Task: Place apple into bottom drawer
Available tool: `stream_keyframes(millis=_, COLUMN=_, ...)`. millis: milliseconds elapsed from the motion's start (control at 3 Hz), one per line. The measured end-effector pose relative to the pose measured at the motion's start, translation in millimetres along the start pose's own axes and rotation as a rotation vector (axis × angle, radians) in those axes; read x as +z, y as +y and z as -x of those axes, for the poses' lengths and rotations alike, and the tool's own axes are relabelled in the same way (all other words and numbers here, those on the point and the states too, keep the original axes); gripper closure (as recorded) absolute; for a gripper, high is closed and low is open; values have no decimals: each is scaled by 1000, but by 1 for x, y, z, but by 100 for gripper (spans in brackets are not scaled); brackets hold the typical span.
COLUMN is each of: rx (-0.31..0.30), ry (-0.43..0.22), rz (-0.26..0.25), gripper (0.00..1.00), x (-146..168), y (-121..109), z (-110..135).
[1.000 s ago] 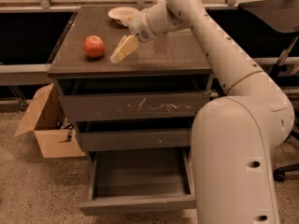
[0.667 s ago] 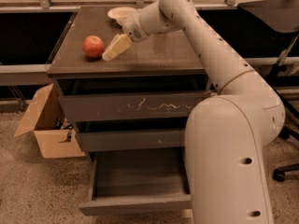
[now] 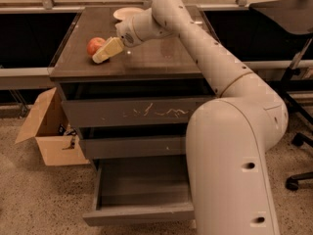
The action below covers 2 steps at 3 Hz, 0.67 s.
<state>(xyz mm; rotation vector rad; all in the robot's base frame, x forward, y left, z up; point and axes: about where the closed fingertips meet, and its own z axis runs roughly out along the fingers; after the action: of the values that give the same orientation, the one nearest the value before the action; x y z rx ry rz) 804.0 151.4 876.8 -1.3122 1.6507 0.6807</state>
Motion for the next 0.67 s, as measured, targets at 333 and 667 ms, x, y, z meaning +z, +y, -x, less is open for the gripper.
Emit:
stream_keyframes(millis=333, rx=38, ry=-8, rz=16, gripper=0, x=17, y=5, z=2)
stream_keyframes(millis=667, rx=64, ry=-4, rz=35, gripper=0, x=32, y=9, z=2)
